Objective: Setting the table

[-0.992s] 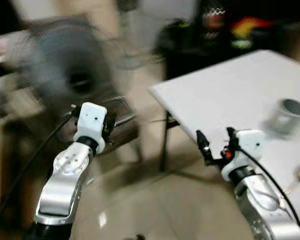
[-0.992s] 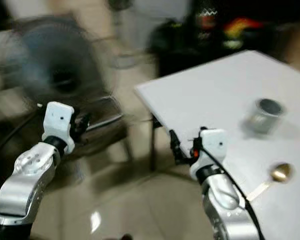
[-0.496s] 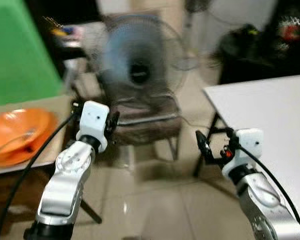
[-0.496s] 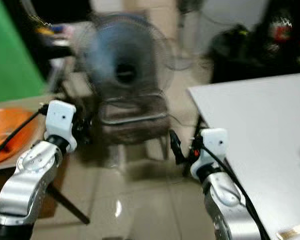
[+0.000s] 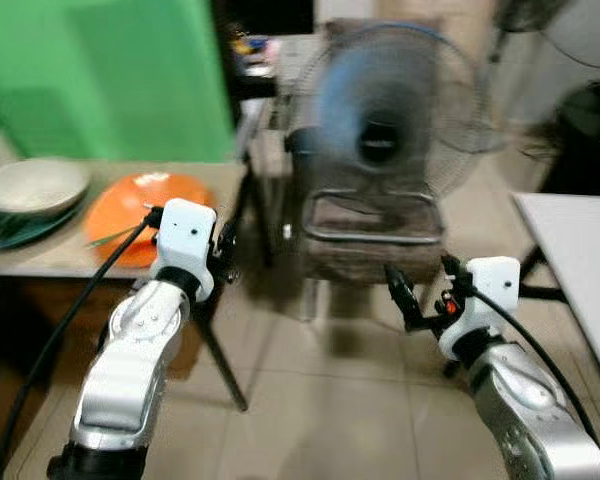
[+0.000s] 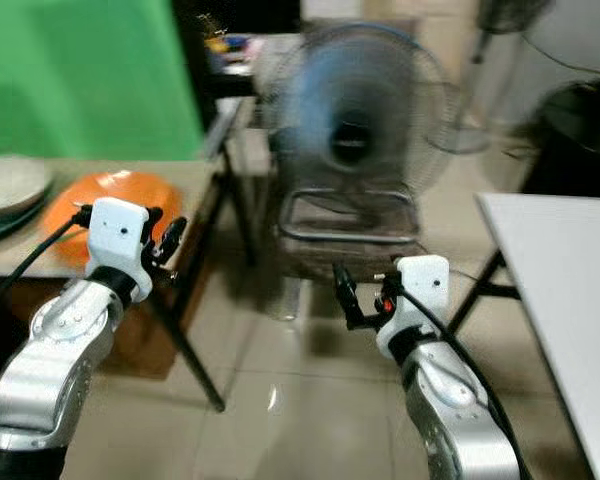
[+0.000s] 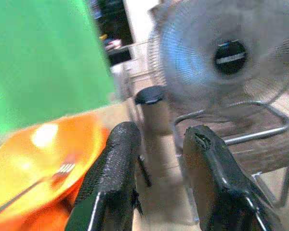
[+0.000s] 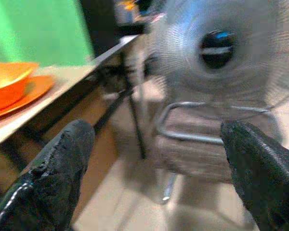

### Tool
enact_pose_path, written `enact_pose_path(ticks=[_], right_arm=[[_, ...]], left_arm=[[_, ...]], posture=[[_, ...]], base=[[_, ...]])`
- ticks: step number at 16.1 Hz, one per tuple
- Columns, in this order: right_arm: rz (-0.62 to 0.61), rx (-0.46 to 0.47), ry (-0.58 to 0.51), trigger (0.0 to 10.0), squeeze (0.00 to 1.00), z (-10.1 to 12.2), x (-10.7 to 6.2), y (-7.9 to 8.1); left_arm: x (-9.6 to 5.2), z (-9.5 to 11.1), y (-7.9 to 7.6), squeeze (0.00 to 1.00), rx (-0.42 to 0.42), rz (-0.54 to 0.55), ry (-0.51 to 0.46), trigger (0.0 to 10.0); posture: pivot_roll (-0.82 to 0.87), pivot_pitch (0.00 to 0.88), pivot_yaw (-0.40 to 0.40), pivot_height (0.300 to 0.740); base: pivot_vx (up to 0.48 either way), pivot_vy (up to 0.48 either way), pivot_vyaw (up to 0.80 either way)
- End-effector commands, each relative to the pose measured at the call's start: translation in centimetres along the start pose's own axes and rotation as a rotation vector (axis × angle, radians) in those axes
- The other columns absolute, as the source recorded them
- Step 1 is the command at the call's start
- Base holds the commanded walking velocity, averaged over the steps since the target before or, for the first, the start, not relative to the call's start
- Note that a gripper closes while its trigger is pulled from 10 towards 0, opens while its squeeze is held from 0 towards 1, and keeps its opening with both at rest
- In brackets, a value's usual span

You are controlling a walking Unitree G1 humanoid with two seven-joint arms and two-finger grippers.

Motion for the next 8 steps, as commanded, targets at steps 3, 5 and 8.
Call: enact_pose_path(ticks=[3,5,8], right_arm=[[-0.002,0.008,-0.019,10.0,0.0,0.4,0.2,0.1],[-0.011,-0.025,-0.004,10.0,0.0,0.2,0.1,-0.1],[-0.082,0.028,-0.002,10.0,0.0,-0.1,0.0,-1.0]], left_arm=[[-0.1,0.1,0.3,0.0,0.008,0.006,-0.009,10.0],[0.0,-0.1,0.4,0.0,0.013,0.0,0.005,10.0],[0.1,0.1,0.3,0.0,0.01,-0.012,-0.001,10.0]], posture=[[0.04,0.0,0.038,0.74],[0.04,0.0,0.039,0.74],[0.04,0.0,0.044,0.74]], base=[[0.0,0.0,0.53],[0.0,0.0,0.0],[0.0,0.117,0.0]])
Point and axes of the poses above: a point about 5 cm out from each wrist's last joint towards the gripper, its own x axis pointing out of the wrist towards the gripper, its own z axis along the axis of the wrist's last joint, y = z × x, the point moved 5 cm from there along x, pointing out of the wrist towards the gripper, and after that the axes turned 2 degrees about -x, right-handed, at the moved point
